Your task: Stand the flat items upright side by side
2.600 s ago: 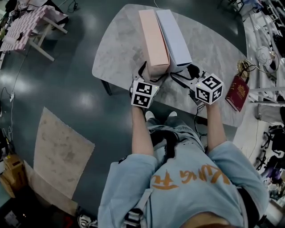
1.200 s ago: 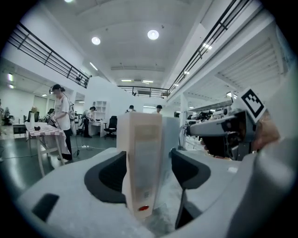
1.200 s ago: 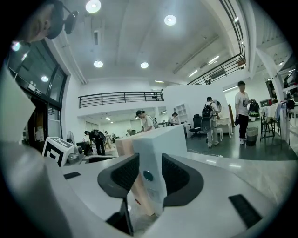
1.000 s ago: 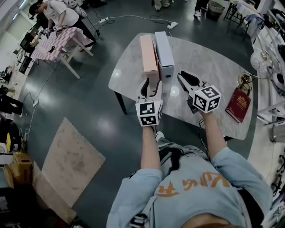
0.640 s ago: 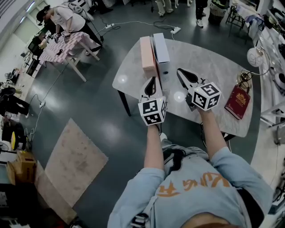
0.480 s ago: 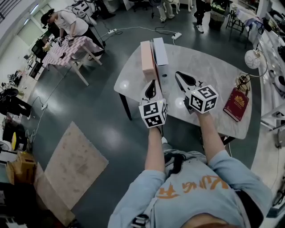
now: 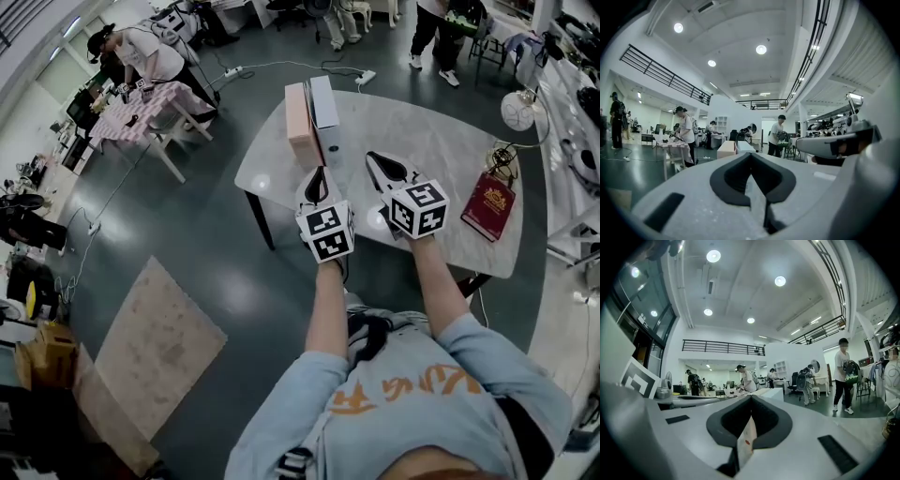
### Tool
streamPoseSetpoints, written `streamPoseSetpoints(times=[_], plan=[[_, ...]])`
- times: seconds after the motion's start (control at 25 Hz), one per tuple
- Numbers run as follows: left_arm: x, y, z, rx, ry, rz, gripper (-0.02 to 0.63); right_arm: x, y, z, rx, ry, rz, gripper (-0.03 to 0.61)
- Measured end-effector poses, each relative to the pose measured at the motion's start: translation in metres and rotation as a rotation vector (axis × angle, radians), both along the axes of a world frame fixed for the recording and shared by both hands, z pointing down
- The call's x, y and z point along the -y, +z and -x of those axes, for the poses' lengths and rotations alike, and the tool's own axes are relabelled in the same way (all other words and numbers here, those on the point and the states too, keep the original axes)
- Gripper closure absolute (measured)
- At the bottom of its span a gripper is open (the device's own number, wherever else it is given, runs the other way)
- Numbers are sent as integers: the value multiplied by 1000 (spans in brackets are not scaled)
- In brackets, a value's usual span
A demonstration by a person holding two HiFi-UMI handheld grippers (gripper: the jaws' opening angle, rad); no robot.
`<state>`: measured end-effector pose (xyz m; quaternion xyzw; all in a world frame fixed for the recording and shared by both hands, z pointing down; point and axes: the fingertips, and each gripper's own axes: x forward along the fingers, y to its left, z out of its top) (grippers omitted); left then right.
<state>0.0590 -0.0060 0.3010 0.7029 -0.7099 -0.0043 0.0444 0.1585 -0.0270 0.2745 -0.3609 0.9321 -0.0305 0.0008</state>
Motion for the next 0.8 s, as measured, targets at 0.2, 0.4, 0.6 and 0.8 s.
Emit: streamPoseSetpoints(times=[0.2, 0.4, 0.6, 0.8], plan=[[1, 2, -1, 8, -13, 2, 601, 0, 3, -4, -22, 10, -12, 577], [2, 4, 4, 23, -28, 7, 601, 4, 6, -2, -16, 15, -8, 577], [6, 5, 11, 37, -39, 9, 601, 9, 10, 6, -13, -1, -10, 577], [8, 9, 14, 50, -48, 24, 601, 13, 10, 8, -14, -12, -12, 577]])
